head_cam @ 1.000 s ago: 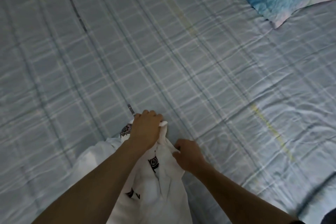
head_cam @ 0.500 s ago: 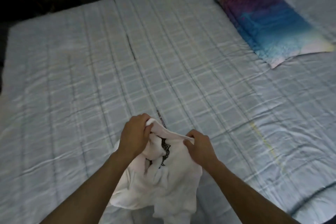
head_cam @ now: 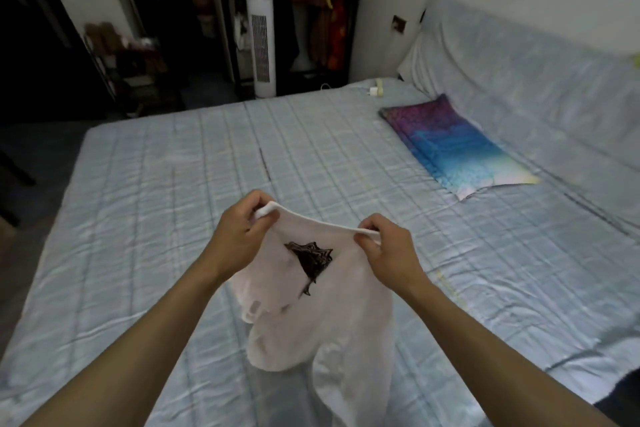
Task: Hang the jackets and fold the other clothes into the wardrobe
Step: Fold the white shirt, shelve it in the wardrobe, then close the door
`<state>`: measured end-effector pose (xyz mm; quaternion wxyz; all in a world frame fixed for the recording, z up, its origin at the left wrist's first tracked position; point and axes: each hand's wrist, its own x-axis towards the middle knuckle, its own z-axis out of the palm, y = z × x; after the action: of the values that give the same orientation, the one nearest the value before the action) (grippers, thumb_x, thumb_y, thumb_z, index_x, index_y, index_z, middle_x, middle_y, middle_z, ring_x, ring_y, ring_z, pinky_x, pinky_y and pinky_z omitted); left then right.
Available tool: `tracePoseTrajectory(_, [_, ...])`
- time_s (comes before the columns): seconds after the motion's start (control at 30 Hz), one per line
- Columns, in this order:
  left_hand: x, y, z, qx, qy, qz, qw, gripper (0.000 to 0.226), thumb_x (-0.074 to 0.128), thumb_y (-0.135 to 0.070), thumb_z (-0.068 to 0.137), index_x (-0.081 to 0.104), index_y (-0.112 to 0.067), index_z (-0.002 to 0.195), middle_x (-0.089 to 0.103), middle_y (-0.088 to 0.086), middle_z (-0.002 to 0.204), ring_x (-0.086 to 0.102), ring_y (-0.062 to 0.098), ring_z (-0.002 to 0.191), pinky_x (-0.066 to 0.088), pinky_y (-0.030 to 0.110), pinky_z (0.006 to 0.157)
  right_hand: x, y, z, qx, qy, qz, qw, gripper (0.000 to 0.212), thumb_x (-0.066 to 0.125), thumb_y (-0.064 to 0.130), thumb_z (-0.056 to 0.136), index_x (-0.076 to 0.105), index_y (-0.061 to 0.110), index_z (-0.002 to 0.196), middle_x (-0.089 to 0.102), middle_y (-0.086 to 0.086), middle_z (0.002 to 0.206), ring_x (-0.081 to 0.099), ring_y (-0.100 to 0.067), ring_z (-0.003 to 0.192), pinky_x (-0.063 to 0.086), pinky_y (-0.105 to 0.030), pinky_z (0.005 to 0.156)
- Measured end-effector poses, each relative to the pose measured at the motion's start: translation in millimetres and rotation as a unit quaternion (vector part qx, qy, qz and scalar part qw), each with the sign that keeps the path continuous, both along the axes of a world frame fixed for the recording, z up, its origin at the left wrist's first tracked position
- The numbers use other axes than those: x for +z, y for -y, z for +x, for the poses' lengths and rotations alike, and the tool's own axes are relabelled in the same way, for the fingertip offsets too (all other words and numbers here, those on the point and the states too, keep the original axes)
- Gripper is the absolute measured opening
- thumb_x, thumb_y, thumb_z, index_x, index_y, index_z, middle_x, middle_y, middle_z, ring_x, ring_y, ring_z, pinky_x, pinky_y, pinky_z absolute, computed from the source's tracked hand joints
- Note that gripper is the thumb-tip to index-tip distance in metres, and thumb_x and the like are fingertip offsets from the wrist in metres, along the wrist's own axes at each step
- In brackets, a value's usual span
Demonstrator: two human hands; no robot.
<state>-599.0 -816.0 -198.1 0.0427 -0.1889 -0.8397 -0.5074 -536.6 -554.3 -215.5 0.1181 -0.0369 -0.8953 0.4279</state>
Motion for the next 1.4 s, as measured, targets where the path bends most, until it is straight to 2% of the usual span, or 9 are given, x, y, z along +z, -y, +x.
tracePoseTrajectory(0.13, [46.1,28.0,33.7,0.033,-0.041,-0.057,0.997,0.008,0.066,-0.026,0.094,0.063,-0.029,0.087,0.065,-0.006,0.09,0.061,0.016,0.091,0.05,0.033,0.08,49.4,1.2,5.9,0.041,-0.031,-0.03,0.998,0.012,0.07,0.016,0.087,0.064,0.021,0.078,0.064,0.01,0.075,0.057,0.002,0.071,0.038,-0.009,0.06])
tracePoseTrajectory(0.27, [87.0,37.8,77.6,0.06,-0.075,-0.099,0.99,0.01,0.065,-0.024,0.094,0.063,-0.029,0.084,0.065,-0.007,0.088,0.061,0.016,0.088,0.052,0.041,0.08,88.2,2.1,20.8,0.099,-0.076,-0.041,0.991,0.015,0.07,0.015,0.087,0.063,0.022,0.076,0.063,0.008,0.074,0.055,0.001,0.067,0.039,-0.01,0.059])
tracePoseTrajectory(0.57, [130.2,20.6,160.3,0.167,-0.115,-0.042,0.978,0.01,0.064,-0.015,0.095,0.064,-0.02,0.087,0.063,-0.006,0.088,0.058,0.006,0.08,0.048,0.018,0.068,138.5,-9.4,52.5,0.196,-0.148,-0.103,0.964,0.012,0.068,0.016,0.089,0.065,0.021,0.079,0.062,0.008,0.07,0.054,0.001,0.065,0.04,-0.011,0.059])
tracePoseTrajectory(0.7, [128.0,25.1,195.8,0.198,-0.091,-0.071,0.973,0.007,0.064,-0.015,0.095,0.066,-0.014,0.088,0.066,-0.004,0.086,0.06,0.01,0.08,0.049,0.029,0.07,145.2,-5.4,70.6,0.28,-0.118,-0.076,0.95,0.009,0.066,0.012,0.089,0.065,0.02,0.086,0.061,-0.001,0.076,0.05,-0.003,0.063,0.04,-0.017,0.058])
tracePoseTrajectory(0.87, [133.9,47.3,223.3,0.194,-0.077,-0.031,0.977,0.007,0.067,-0.009,0.093,0.067,-0.01,0.085,0.065,-0.007,0.08,0.058,0.008,0.075,0.046,0.033,0.071,152.8,0.9,94.6,0.377,-0.054,-0.034,0.924,0.015,0.063,0.009,0.092,0.069,0.023,0.091,0.068,0.004,0.089,0.059,-0.001,0.074,0.045,-0.014,0.066])
tracePoseTrajectory(1.03, [167.1,72.6,238.4,0.16,-0.065,-0.004,0.985,0.009,0.065,-0.01,0.094,0.064,-0.006,0.087,0.061,0.001,0.077,0.053,0.012,0.073,0.04,0.035,0.071,185.8,9.4,98.1,0.367,-0.048,0.036,0.928,0.004,0.074,0.017,0.086,0.074,0.013,0.089,0.072,-0.006,0.086,0.067,-0.02,0.079,0.051,-0.028,0.068])
tracePoseTrajectory(1.13, [196.7,89.3,247.2,0.123,-0.071,-0.012,0.99,0.016,0.064,-0.018,0.094,0.061,-0.003,0.088,0.059,0.004,0.078,0.051,0.015,0.073,0.039,0.034,0.069,204.7,21.3,104.0,0.343,-0.074,0.037,0.936,0.007,0.079,0.02,0.082,0.073,0.015,0.083,0.071,-0.006,0.079,0.067,-0.019,0.073,0.048,-0.023,0.062])
tracePoseTrajectory(1.27, [220.8,101.1,262.3,0.079,-0.075,0.041,0.993,0.01,0.061,-0.027,0.09,0.062,-0.02,0.084,0.057,0.001,0.077,0.051,0.014,0.072,0.04,0.024,0.063,222.4,40.9,116.2,0.307,-0.148,0.014,0.94,0.01,0.082,0.021,0.078,0.073,0.018,0.075,0.069,-0.003,0.069,0.06,-0.007,0.057,0.043,-0.015,0.052])
tracePoseTrajectory(1.4, [226.5,115.4,271.9,0.056,-0.083,0.025,0.995,0.018,0.059,-0.029,0.091,0.061,-0.011,0.091,0.057,0.004,0.081,0.051,0.016,0.075,0.04,0.024,0.066,237.5,55.2,128.0,0.293,-0.2,-0.001,0.935,0.014,0.086,0.023,0.073,0.074,0.016,0.074,0.069,-0.005,0.067,0.064,-0.023,0.06,0.049,-0.029,0.052])
